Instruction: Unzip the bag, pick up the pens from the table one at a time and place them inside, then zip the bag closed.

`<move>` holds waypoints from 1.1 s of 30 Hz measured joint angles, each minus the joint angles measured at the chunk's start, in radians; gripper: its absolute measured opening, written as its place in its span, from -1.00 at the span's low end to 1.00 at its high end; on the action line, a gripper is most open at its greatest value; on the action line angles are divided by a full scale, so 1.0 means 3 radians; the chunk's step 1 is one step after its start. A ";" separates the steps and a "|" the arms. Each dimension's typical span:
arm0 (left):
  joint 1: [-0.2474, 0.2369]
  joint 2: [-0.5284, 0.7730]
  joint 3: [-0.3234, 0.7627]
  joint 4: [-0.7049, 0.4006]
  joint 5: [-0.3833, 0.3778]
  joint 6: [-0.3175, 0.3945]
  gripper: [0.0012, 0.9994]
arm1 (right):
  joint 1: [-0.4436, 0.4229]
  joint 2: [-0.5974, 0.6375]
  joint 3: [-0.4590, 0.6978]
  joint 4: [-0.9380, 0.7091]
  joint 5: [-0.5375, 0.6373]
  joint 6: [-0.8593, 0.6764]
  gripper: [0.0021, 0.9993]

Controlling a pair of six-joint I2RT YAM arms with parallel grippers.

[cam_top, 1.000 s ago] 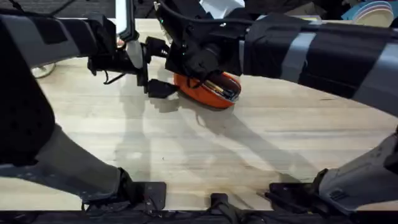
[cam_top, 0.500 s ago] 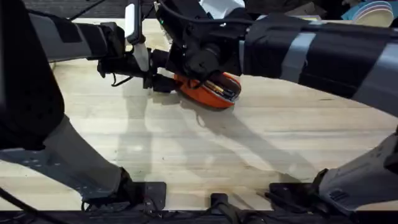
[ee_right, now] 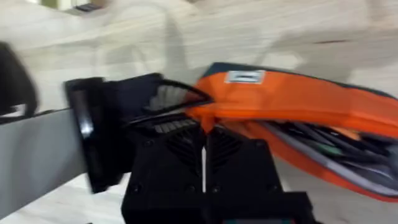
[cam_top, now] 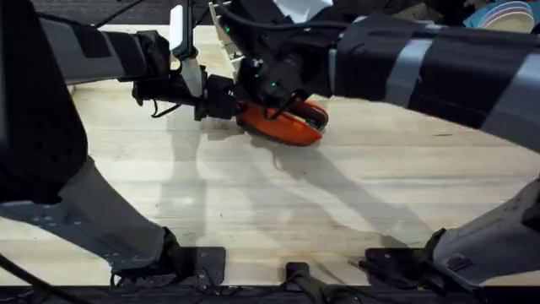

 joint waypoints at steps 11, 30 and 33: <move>-0.0015 0.0000 0.0000 -0.0009 0.0008 -0.0001 -0.91 | -0.0501 -0.0131 0.0017 -0.0706 -0.0134 -0.0069 -0.94; -0.0059 0.0000 0.0000 -0.0039 0.0035 -0.0001 -0.92 | -0.1481 -0.0131 0.0019 -0.1356 -0.0322 -0.0330 -0.94; -0.0094 0.0000 0.0000 -0.0061 0.0062 -0.0002 -0.92 | -0.1603 -0.0131 0.0019 -0.1346 -0.0404 -0.0371 -0.94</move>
